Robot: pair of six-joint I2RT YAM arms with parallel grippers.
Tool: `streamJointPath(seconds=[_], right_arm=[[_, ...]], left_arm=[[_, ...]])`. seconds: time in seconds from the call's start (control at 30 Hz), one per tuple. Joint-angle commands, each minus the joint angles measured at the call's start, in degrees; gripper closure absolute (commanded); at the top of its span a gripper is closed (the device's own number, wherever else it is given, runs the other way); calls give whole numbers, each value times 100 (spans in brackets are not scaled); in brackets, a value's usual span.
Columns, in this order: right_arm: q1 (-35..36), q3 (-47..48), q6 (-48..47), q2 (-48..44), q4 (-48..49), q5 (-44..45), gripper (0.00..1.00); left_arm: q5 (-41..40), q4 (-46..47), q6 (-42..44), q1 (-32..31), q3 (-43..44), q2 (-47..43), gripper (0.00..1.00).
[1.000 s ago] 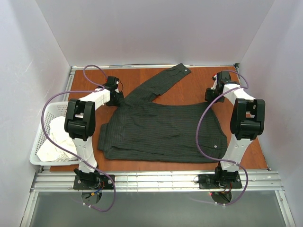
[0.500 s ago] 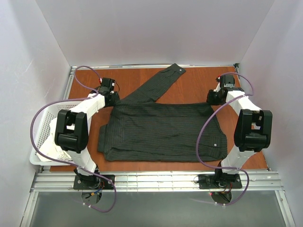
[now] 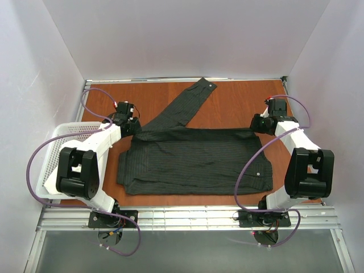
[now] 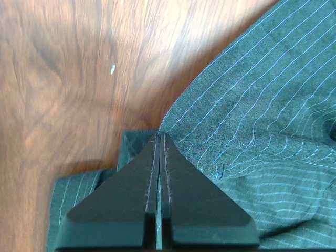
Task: Fold and stack the long sleeve shirts
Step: Fold the shirt
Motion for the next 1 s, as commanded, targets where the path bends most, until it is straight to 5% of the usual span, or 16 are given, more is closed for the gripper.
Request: streamJointPath(seconds=[0.0, 0.4, 0.97], right_arm=[[-66, -200, 204, -330, 174, -57, 99], [-75, -1501, 776, -787, 490, -215, 99], [-215, -1880, 732, -1130, 376, 233, 99]], left_arm=[[31, -95, -241, -1, -259, -353, 100], [155, -244, -839, -18, -1129, -723, 99], [-47, -323, -1217, -27, -1648, -1092, 92]])
